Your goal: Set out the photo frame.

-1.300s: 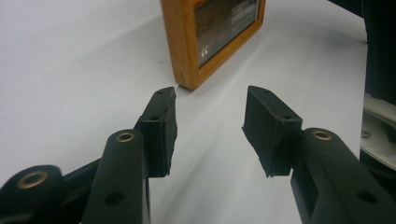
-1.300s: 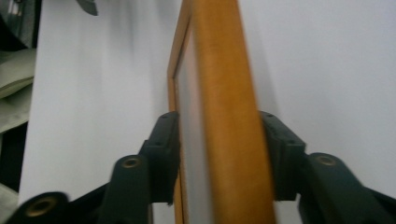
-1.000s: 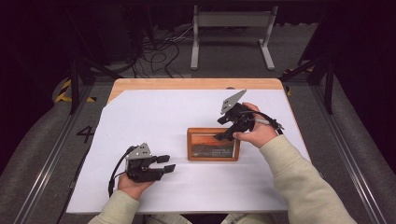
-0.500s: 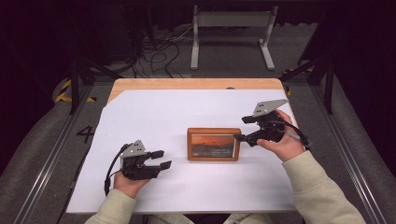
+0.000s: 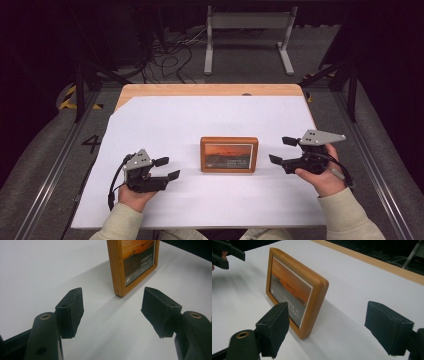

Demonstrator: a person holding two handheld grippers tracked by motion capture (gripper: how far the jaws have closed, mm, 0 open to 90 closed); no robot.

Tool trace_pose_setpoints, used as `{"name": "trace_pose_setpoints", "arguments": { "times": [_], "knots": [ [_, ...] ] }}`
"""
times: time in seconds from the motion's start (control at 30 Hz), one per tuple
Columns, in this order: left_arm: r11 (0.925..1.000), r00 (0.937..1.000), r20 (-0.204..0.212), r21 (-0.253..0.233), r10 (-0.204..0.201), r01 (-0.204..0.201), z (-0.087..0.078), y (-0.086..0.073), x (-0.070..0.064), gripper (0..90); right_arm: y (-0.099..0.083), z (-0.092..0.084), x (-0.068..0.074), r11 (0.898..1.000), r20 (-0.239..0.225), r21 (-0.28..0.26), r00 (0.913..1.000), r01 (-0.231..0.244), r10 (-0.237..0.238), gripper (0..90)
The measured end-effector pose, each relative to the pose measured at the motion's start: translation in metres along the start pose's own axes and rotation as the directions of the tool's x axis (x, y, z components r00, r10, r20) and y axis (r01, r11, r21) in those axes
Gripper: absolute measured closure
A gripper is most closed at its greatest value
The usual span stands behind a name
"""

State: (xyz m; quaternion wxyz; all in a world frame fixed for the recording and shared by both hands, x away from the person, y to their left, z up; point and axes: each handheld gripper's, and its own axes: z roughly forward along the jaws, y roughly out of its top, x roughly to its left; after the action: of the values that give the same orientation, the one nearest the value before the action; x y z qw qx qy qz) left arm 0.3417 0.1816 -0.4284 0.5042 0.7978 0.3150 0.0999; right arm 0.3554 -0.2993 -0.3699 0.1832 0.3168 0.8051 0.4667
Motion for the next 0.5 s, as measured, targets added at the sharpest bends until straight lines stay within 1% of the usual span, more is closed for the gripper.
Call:
{"name": "trace_pose_setpoints", "arguments": {
  "times": [0.1, 0.13, 0.17, 0.2, 0.23, 0.27, 0.3, 0.43, 0.5],
  "knots": [
    [1.0, 1.0, -0.007, -0.009, -0.001, 0.001, -0.002, 0.0, 0.001, 33.3, -0.014, -0.004, -0.001, 0.999, 0.013, -0.02, 0.9995, -0.03, 0.03, 19.0],
    [0.9999, 1.0, -0.008, -0.013, 0.002, -0.002, -0.003, 0.0, 0.001, 33.1, -0.019, -0.005, -0.002, 0.999, 0.018, -0.028, 0.9993, -0.033, 0.034, 19.1],
    [0.9999, 0.9999, -0.01, -0.015, -0.006, 0.006, -0.004, 0.0, 0.001, 32.9, -0.024, -0.006, -0.002, 0.998, 0.025, -0.037, 0.9988, -0.042, 0.043, 19.1],
    [0.9998, 0.9999, -0.017, -0.017, -0.003, 0.002, -0.004, -0.001, 0.001, 32.7, -0.028, -0.007, -0.003, 0.998, 0.023, -0.045, 0.9986, -0.047, 0.048, 19.0],
    [0.9998, 0.9998, -0.021, -0.022, 0.0, 0.0, -0.005, -0.001, 0.002, 32.4, -0.033, -0.008, -0.004, 0.998, 0.024, -0.049, 0.9984, -0.049, 0.051, 18.1],
    [0.9996, 0.9997, -0.023, -0.026, -0.008, 0.008, -0.006, -0.001, 0.002, 32.3, -0.036, -0.008, -0.004, 0.997, 0.03, -0.058, 0.9981, -0.052, 0.053, 17.2],
    [0.9996, 0.9997, -0.023, -0.026, -0.008, 0.008, -0.006, -0.001, 0.002, 32.2, -0.036, -0.008, -0.004, 0.997, 0.03, -0.058, 0.9981, -0.052, 0.053, 17.2],
    [0.9992, 0.9997, -0.023, -0.041, -0.004, 0.003, -0.008, -0.002, 0.003, 31.9, -0.051, -0.008, -0.004, 0.993, 0.055, -0.103, 0.9966, -0.056, 0.062, 17.3],
    [0.9991, 0.9997, -0.025, -0.043, 0.002, -0.003, -0.008, -0.002, 0.003, 31.7, -0.058, -0.005, -0.003, 0.995, 0.069, -0.087, 0.9959, -0.053, 0.059, 17.2]
  ]
}}
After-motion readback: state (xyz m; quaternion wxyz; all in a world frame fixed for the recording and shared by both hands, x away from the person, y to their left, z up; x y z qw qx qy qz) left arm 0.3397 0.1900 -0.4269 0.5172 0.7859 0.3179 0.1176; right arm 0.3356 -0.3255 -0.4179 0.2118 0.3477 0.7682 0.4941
